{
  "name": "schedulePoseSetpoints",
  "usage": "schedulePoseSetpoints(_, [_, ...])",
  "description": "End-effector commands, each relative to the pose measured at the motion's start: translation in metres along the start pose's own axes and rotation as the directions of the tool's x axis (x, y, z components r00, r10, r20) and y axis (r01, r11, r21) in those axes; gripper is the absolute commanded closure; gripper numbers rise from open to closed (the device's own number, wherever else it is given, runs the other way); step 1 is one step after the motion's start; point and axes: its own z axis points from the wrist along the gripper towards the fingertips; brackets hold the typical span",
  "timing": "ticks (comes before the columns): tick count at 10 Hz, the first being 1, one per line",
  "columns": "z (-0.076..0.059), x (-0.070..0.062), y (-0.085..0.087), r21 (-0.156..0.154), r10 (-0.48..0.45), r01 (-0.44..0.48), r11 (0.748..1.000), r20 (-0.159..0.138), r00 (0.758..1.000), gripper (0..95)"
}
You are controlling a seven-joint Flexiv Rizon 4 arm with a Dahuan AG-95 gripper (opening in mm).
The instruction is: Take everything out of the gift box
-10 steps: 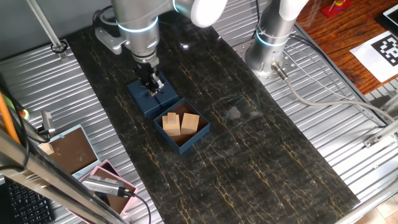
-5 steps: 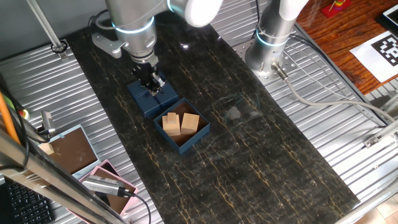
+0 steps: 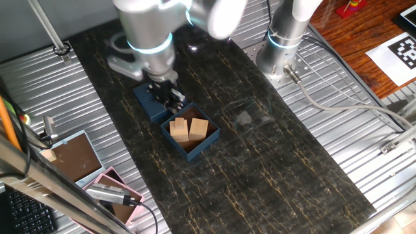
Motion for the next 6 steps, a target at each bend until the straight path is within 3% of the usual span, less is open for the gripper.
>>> schedulePoseSetpoints(1, [0.025,-0.002,0.007,-0.001,-0.126,0.126,0.992,0.033,0.991,38.0])
schedulePoseSetpoints(6, [0.053,-0.003,0.011,-0.001,-0.169,0.169,0.986,0.046,0.985,38.0])
